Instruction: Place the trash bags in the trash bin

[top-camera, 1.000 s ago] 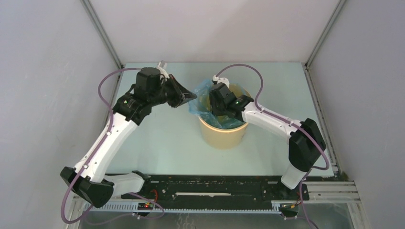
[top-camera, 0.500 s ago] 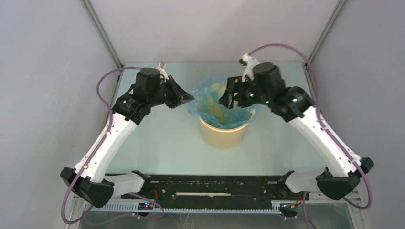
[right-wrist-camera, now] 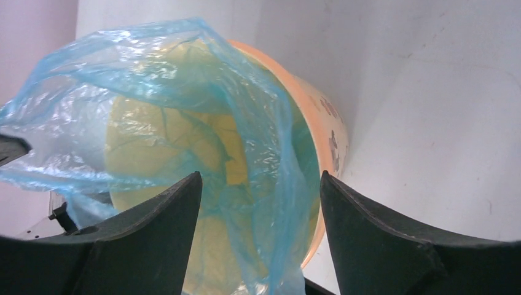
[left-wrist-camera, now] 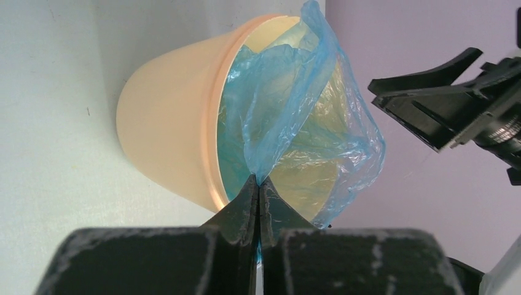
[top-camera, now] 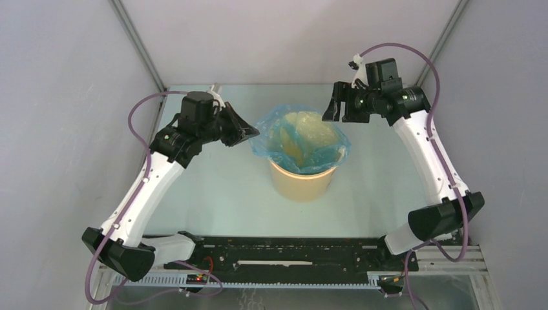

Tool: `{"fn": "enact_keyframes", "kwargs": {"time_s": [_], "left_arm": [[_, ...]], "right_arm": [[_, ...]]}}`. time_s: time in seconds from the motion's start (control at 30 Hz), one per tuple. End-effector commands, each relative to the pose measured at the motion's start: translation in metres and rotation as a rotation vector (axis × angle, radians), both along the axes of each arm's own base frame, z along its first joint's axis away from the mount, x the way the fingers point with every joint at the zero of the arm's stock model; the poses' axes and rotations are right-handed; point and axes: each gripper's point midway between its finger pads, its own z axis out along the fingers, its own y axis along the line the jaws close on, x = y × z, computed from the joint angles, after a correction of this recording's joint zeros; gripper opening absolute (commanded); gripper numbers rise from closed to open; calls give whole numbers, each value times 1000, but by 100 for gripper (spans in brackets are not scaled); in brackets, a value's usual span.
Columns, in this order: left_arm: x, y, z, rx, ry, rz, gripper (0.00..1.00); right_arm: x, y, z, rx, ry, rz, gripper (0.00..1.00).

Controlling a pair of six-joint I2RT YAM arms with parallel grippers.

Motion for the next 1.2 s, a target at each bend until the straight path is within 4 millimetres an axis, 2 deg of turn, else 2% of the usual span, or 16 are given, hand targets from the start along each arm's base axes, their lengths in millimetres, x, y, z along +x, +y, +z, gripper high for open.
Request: {"fn": "enact_keyframes", "kwargs": {"time_s": [0.0, 0.17, 0.37, 0.47, 0.57, 0.67, 0.73, 0.87, 1.17], "left_arm": [[0, 4, 21, -4, -61, -7, 4], [3, 6, 18, 4, -53, 6, 4], [7, 9, 16, 21, -58, 16, 9], [9, 9, 13, 25, -51, 15, 9], [13, 10, 9, 36, -46, 20, 10], [22, 16, 5, 51, -42, 47, 4], [29, 21, 2, 63, -35, 66, 0], [46, 26, -6, 90, -18, 88, 0], [77, 18, -18, 111, 16, 59, 0]], "right_arm": [[0, 0, 1, 28, 5, 26, 75], [13, 9, -13, 43, 49, 47, 60], [22, 8, -28, 38, 81, 32, 58], [26, 7, -30, 47, 85, 23, 46], [29, 7, -28, 64, 83, 15, 28], [32, 2, -27, 82, 87, -16, 8], [34, -7, -29, 110, 109, -50, 0], [39, -19, -36, 180, 165, -85, 0], [57, -27, -49, 235, 210, -99, 0]]}}
